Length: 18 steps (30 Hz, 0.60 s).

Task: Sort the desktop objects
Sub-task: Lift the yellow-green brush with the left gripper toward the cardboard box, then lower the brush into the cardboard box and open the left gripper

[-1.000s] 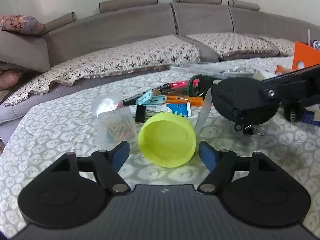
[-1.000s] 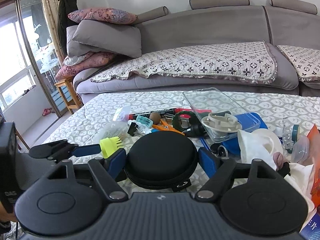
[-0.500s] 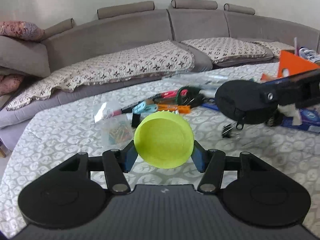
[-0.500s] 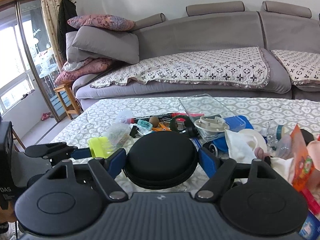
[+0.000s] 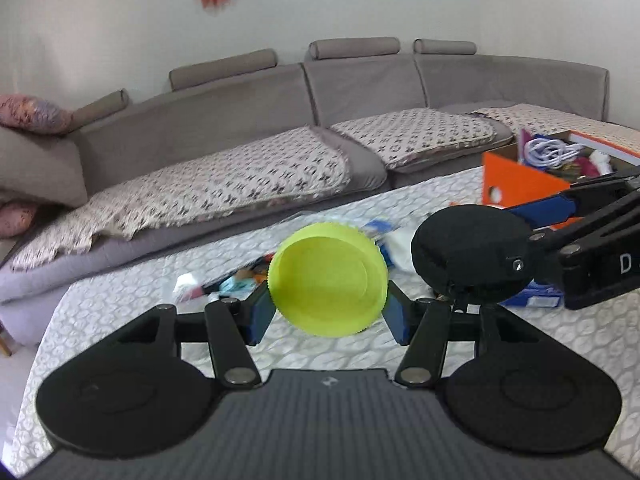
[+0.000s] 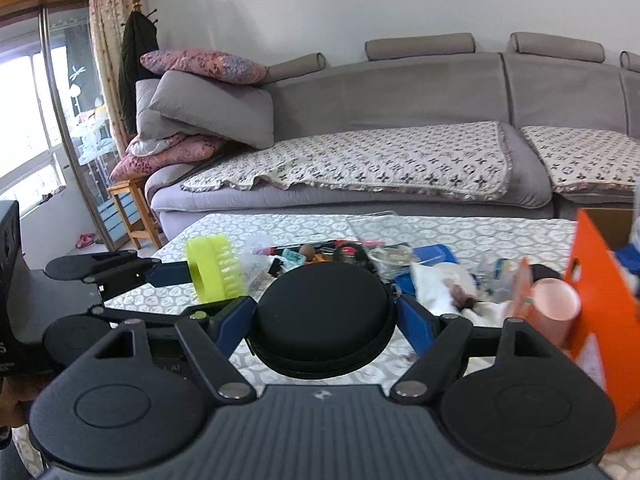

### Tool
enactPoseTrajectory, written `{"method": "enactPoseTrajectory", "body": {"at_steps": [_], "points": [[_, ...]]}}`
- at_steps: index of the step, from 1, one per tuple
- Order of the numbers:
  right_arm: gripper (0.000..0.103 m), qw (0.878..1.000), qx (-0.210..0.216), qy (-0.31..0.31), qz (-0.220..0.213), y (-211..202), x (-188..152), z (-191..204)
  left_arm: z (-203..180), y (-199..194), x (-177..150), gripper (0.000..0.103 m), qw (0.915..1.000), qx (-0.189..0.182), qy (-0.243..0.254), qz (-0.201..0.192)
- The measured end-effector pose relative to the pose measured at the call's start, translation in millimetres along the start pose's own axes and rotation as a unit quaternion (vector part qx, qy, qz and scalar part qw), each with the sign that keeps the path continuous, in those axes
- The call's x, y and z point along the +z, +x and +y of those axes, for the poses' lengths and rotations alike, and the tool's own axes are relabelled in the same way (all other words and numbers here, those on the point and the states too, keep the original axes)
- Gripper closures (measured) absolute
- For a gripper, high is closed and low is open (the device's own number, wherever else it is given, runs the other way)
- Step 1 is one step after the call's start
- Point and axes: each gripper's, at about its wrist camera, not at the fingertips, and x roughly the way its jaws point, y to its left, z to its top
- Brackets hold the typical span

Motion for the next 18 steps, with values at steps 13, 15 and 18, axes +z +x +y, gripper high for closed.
{"method": "enactPoseTrajectory", "body": {"at_steps": [13, 15, 18], "points": [[0.024, 0.997, -0.072, 0.020, -0.035, -61.0, -3.9, -57.1, -60.3, 31.9, 37.0, 0.047, 0.9966, -0.070, 0.033, -0.028], [0.024, 0.995, -0.086, 0.024, -0.040, -70.7, -4.0, -68.5, -73.1, 33.8, 43.1, 0.047, 0.9951, -0.082, 0.041, -0.036], [0.024, 0.992, -0.108, 0.033, -0.050, -85.8, -3.7, -87.9, -90.8, 42.2, 53.9, 0.047, 0.9929, -0.096, 0.053, -0.045]]}}
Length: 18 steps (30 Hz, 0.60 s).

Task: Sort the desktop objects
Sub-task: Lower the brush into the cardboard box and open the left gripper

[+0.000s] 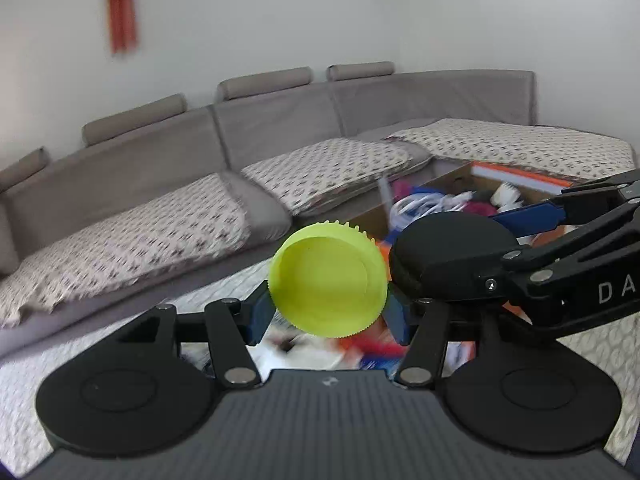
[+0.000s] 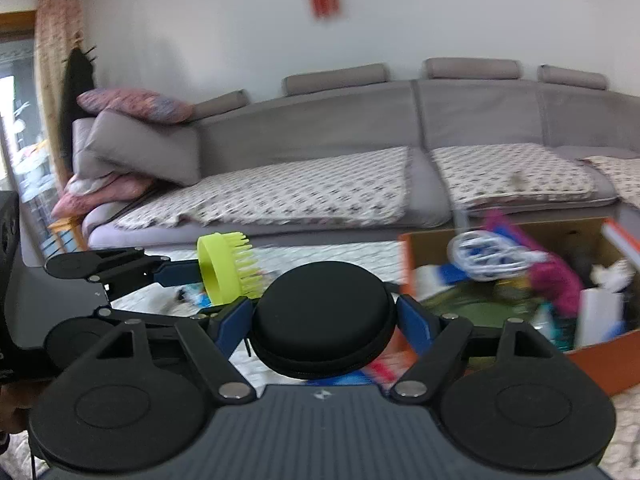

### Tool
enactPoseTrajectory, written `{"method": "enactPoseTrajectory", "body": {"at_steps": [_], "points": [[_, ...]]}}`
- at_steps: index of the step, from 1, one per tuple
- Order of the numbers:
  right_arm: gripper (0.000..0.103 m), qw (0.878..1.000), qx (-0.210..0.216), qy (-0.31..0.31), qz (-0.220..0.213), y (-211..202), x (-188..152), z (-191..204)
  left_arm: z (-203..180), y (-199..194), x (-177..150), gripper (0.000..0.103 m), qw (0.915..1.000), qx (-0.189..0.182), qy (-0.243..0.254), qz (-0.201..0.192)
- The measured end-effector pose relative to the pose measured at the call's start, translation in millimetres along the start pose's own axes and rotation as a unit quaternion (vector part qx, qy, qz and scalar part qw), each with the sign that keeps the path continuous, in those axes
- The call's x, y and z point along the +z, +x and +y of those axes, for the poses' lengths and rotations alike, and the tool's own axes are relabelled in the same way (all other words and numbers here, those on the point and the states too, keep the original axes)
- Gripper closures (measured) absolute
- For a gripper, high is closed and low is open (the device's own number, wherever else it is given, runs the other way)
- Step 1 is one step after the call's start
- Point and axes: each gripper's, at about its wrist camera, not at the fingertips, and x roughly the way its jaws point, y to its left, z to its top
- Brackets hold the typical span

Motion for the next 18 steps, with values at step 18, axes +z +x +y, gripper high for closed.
{"method": "enactPoseTrajectory", "body": {"at_steps": [18], "points": [[0.024, 0.986, -0.164, 0.029, -0.021, -11.9, 19.8, -128.5, -54.6, 70.0, 43.1, 0.047, 0.9998, -0.016, 0.000, -0.010]]}}
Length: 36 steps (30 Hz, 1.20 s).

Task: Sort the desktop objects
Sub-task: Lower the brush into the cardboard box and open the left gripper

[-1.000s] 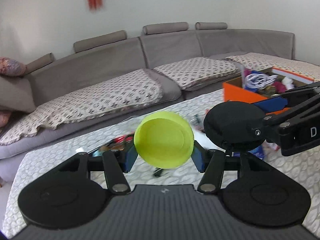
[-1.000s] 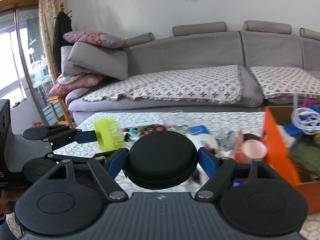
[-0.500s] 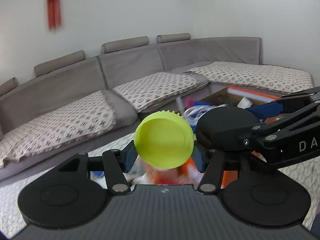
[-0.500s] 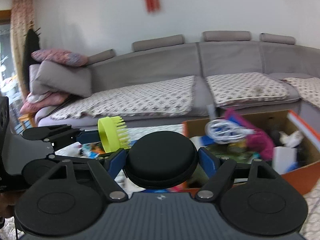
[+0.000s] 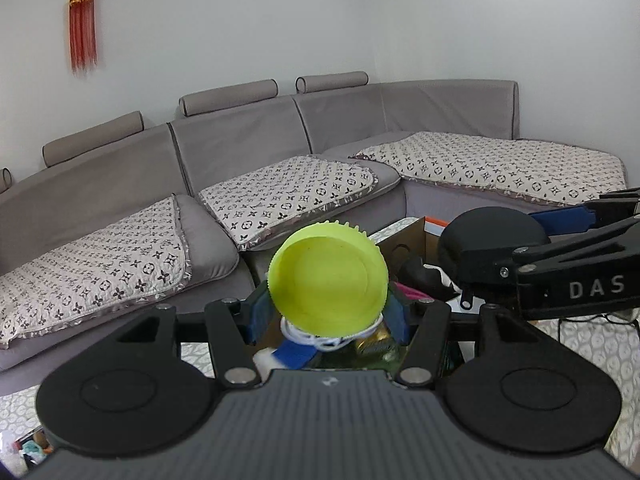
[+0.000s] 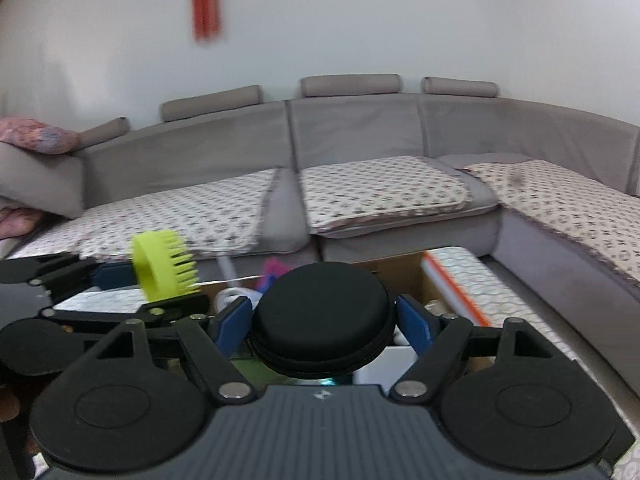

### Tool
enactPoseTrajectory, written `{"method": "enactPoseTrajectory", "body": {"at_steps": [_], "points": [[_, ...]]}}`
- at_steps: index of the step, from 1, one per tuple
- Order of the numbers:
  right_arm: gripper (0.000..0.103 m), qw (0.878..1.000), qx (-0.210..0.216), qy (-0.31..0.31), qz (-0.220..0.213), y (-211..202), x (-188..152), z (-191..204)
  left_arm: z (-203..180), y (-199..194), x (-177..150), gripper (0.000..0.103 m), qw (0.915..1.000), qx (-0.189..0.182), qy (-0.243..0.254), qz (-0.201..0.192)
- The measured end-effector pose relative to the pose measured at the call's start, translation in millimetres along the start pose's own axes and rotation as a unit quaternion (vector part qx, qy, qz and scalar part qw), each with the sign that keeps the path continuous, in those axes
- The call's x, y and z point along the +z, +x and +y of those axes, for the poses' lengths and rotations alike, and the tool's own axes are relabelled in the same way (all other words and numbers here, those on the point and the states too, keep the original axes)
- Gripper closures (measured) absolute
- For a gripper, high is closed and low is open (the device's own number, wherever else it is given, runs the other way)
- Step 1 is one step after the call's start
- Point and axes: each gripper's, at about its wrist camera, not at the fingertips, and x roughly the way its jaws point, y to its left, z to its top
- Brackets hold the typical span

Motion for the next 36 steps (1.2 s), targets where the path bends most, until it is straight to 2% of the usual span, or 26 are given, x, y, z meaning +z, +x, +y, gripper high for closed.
{"method": "enactPoseTrajectory", "body": {"at_steps": [4, 15, 21, 36], "points": [[0.024, 1.000, -0.023, -0.001, 0.005, 20.0, -0.6, -12.2, -6.5, 10.2, 3.0, 0.047, 0.9998, 0.017, 0.002, 0.008], [0.024, 0.998, -0.041, 0.029, 0.035, 63.1, -3.4, -32.0, -3.3, 34.6, 1.3, 0.047, 0.9973, 0.054, 0.006, 0.049], [0.024, 0.998, -0.043, 0.032, 0.042, 72.5, -1.2, -31.7, -9.5, 24.4, 3.4, 0.047, 0.9959, 0.064, -0.005, 0.064], [0.022, 0.997, -0.042, 0.040, 0.048, 82.2, -1.8, -32.1, -6.3, 35.7, 13.8, 0.042, 0.9952, 0.069, -0.009, 0.068]]}}
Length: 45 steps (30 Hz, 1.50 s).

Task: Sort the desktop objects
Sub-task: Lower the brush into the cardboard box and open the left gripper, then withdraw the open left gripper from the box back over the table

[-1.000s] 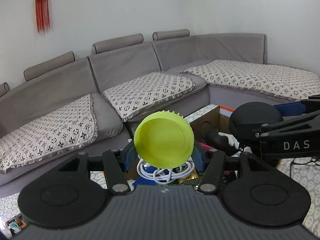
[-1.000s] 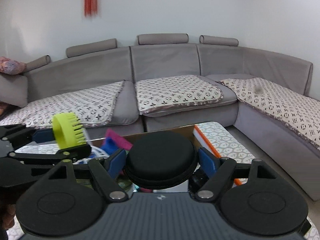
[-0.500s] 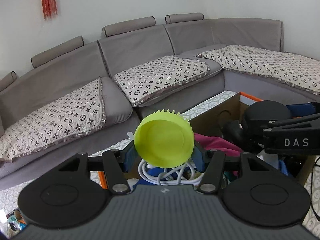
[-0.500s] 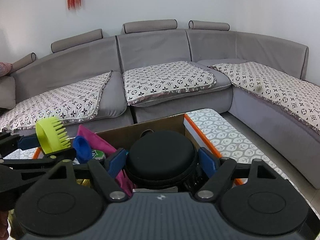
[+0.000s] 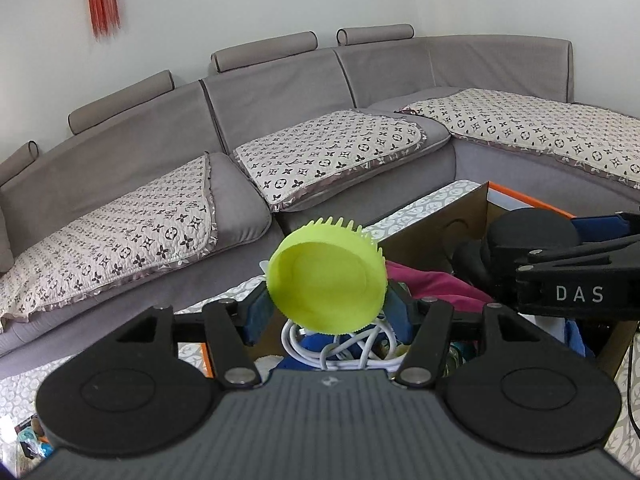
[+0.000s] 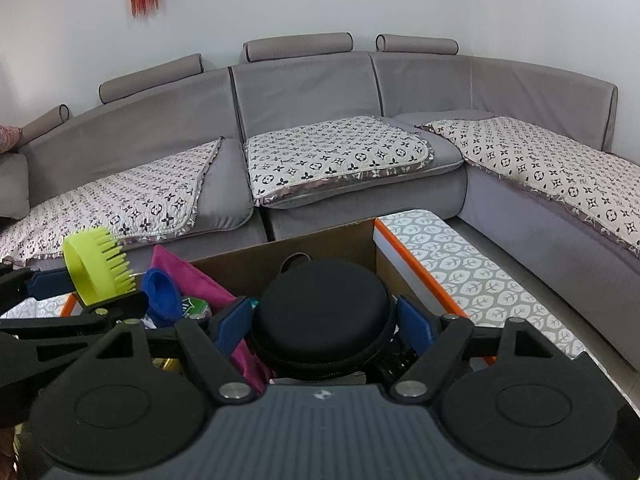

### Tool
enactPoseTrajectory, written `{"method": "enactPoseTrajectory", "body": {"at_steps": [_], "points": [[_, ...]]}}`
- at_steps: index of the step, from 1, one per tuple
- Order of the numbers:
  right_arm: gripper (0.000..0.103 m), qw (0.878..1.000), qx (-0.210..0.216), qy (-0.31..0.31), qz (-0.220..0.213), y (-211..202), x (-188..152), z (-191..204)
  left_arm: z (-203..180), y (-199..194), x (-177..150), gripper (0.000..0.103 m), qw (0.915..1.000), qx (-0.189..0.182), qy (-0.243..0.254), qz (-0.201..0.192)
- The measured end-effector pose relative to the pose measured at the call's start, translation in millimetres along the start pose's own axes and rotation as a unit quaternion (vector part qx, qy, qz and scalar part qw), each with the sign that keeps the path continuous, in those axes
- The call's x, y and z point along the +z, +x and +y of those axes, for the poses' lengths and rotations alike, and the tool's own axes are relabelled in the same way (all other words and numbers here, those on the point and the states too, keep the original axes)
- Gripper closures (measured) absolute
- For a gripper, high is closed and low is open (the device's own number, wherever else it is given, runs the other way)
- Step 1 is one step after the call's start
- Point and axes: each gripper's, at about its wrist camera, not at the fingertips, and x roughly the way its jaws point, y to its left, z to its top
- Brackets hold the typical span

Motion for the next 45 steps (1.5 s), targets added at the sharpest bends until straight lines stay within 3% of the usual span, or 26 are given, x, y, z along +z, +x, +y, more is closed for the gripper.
{"method": "enactPoseTrajectory", "body": {"at_steps": [4, 16, 30, 45], "points": [[0.022, 1.000, -0.001, 0.000, -0.002, -0.9, 0.3, 0.6, 1.1, -2.6, -0.1, 0.027, 1.0000, 0.007, -0.004, -0.004], [0.019, 1.000, -0.003, 0.003, -0.013, -20.0, -1.0, 8.5, 11.4, -17.2, -4.4, 0.001, 0.9995, 0.023, -0.016, -0.017], [0.010, 0.999, 0.026, -0.025, -0.026, -63.4, -8.0, 53.9, 51.1, -56.1, -24.0, 0.000, 0.9982, 0.032, -0.023, -0.045], [0.008, 0.991, 0.101, -0.084, -0.038, -89.6, -16.5, 153.8, 113.6, -77.1, -51.1, 0.000, 0.9944, 0.079, -0.057, -0.040]]}}
